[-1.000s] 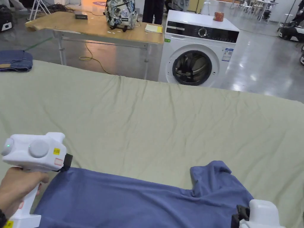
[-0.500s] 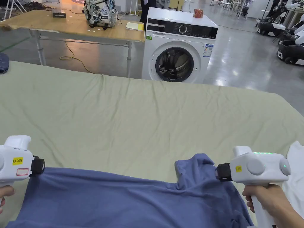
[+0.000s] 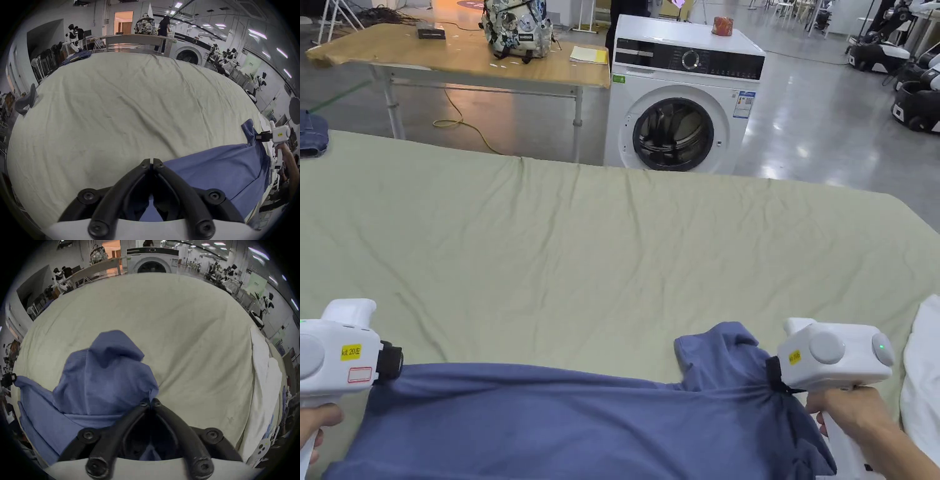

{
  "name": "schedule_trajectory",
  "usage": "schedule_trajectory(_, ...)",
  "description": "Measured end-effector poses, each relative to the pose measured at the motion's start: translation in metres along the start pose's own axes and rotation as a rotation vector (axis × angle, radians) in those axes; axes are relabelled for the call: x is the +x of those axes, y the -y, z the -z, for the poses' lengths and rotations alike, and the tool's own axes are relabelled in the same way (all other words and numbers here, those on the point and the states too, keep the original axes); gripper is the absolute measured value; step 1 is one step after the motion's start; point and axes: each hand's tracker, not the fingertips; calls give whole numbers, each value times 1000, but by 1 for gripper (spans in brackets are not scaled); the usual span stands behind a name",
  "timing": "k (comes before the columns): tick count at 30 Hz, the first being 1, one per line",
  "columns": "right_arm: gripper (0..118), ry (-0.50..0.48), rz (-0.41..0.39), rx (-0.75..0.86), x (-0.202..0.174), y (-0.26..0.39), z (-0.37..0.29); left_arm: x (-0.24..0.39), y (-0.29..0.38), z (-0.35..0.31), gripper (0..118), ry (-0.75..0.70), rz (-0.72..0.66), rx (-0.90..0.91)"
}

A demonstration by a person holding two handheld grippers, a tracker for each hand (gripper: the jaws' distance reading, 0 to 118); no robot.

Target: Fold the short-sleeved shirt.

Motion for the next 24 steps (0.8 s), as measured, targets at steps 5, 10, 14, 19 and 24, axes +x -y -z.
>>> schedule_trajectory(5, 0, -9, 34, 110, -2, 15, -54, -3, 3, -17, 0, 18, 2, 33)
schedule_trajectory(10, 0, -8, -1, 203, -3, 42, -113, -13, 17, -50, 0, 39, 12, 76)
schedule_trajectory(14, 0, -53, 17, 250, 4, 70, -154, -26, 36, -81, 0, 67, -19, 112)
schedule_trajectory(19, 0, -51, -8, 290, -1, 116, -200, -29, 66, -114, 0, 84, -10, 133)
schedule_trajectory(24, 0, -35, -43, 265, -5, 167, -221, -39, 104, -128, 0, 103, 8, 105)
